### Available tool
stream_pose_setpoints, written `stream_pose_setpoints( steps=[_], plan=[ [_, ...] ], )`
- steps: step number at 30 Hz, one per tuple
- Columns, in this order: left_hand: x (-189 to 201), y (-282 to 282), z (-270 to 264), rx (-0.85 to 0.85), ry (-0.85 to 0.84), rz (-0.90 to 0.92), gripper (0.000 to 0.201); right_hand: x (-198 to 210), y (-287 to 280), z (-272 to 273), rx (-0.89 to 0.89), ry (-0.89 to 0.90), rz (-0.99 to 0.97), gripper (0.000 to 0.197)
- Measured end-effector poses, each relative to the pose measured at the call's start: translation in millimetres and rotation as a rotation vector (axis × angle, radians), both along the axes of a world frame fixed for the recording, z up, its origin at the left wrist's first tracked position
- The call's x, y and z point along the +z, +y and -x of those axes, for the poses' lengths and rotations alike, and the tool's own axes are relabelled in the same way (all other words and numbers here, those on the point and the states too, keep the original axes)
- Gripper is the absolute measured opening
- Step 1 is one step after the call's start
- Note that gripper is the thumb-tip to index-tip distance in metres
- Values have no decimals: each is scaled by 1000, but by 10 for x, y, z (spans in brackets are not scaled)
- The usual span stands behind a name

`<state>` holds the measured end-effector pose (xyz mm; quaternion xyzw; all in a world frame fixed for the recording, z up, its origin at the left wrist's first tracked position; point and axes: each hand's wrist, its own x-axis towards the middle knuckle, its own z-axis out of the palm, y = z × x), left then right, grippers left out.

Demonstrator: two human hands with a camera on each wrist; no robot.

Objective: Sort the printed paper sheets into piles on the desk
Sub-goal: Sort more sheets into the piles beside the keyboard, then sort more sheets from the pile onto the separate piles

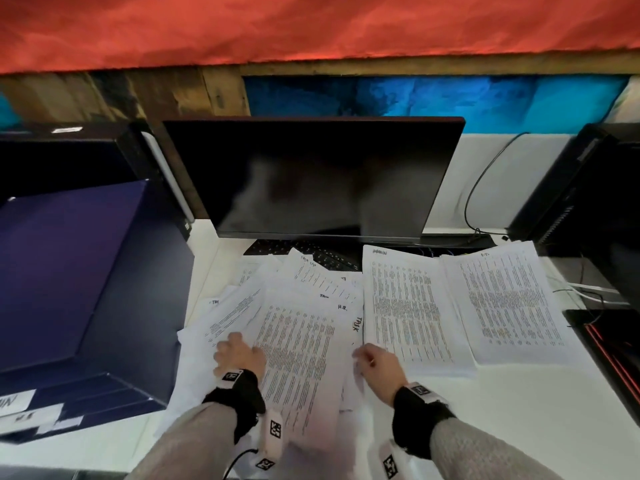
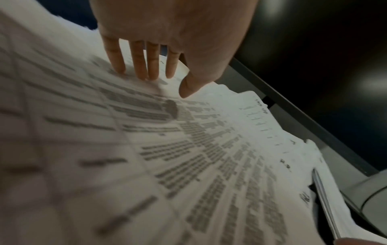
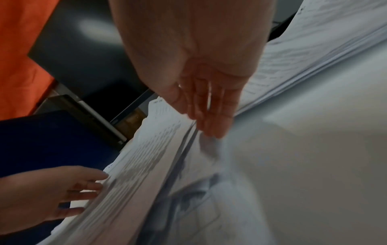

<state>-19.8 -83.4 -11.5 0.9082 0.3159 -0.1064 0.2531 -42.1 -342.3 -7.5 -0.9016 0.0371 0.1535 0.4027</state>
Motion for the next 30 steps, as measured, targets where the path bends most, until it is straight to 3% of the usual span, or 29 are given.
stream_pose_setpoints(
  steps=[3,7,11,17,19,24,26,30],
  plan=[
    [-76,178,33,4,-41,101,44,-71,223,54,-54,122,61,39],
    [-101,289,28,-38,-50,295,43,-86,353,42,-77,194,-11,50],
    [-84,341,49,-39,-123,429,30,-104,400,41,-98,162,37,53],
    [-1,540,94,-220,-175,639,15,-112,397,47,-250,193,-57,49],
    [10,639,82,-328,-109,617,17,-115,394,58,-308,176,-102,42],
    [-22,767,1,-593,56,324,29,-112,395,143,-326,279,-222,29],
    [-64,768,-41,-596,42,187,32,-107,381,205,-263,376,-239,30],
    [-115,715,-106,-448,-38,78,34,-69,360,307,-98,527,-240,8]
  ],
)
